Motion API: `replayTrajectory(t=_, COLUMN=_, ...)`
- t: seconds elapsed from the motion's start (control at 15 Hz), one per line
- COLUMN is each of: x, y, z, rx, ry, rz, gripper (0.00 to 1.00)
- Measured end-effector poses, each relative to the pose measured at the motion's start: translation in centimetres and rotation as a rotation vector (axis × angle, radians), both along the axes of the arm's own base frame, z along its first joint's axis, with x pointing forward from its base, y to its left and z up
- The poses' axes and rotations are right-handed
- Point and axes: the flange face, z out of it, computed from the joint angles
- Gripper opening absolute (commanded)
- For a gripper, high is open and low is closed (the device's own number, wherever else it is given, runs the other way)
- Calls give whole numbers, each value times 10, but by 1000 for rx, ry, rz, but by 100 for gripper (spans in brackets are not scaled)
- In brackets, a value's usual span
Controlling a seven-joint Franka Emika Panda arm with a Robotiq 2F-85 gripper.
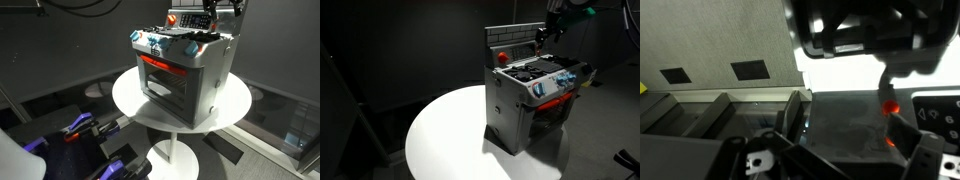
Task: Press the top right orange button on the stove
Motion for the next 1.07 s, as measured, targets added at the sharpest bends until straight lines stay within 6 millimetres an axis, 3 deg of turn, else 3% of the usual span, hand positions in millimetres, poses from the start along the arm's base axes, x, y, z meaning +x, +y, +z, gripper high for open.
replayTrajectory(t=0.53, x=-1, y=1, z=1, rx=-5, ry=27, rz=-10, gripper=100)
replayTrajectory(t=0.8, x=-11, y=12, z=15, rx=15, ry=61, rz=-23, gripper=100)
replayTrajectory(t=1.07, x=-34, y=25, z=36, rx=77, ry=121, rz=-46, gripper=100)
